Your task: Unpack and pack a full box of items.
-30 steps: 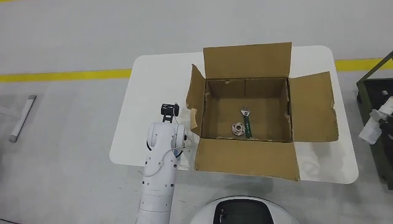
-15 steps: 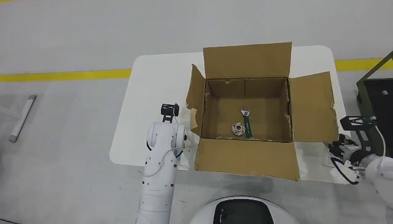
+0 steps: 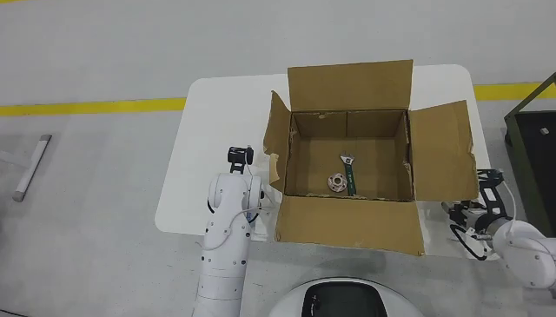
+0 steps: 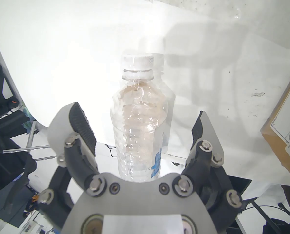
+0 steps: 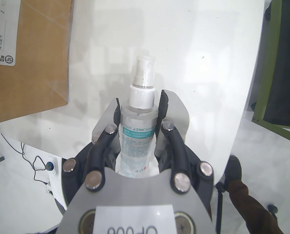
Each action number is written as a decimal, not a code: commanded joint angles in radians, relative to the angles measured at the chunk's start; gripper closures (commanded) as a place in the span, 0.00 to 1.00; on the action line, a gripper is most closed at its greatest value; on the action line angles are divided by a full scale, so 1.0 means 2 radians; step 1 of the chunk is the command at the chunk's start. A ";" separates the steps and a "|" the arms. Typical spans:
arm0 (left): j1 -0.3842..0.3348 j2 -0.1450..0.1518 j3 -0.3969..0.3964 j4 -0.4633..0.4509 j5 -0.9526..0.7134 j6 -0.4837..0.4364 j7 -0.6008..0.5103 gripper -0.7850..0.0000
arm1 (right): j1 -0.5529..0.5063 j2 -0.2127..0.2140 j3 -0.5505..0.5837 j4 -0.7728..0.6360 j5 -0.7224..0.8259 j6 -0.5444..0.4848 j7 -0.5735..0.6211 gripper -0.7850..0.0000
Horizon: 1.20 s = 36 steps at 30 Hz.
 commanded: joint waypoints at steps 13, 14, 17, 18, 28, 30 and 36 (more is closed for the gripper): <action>0.014 0.003 -0.007 -0.018 0.003 0.002 0.030 0.00 | 0.001 0.003 0.004 0.002 0.018 0.000 -0.015 0.38; 0.015 0.003 -0.008 -0.022 0.003 0.002 0.030 0.00 | 0.000 0.003 0.006 -0.001 0.023 0.001 -0.017 0.36; 0.016 0.004 -0.012 -0.037 0.000 0.002 0.028 0.00 | -0.002 0.003 0.018 -0.009 0.042 0.004 -0.026 0.34; 0.016 0.005 -0.013 -0.042 0.000 0.002 0.027 0.00 | -0.004 0.004 0.023 -0.013 0.048 0.006 -0.028 0.34; 0.018 0.007 -0.029 -0.092 -0.021 0.003 0.012 0.00 | -0.011 0.001 0.108 -0.084 0.147 0.046 -0.122 0.52; 0.018 0.007 -0.029 -0.093 -0.021 0.004 0.012 0.00 | -0.012 0.000 0.120 -0.108 0.163 0.046 -0.149 0.69; 0.018 0.007 -0.029 -0.093 -0.021 0.004 0.012 0.00 | 0.000 0.000 0.118 -0.191 0.184 0.026 -0.183 1.00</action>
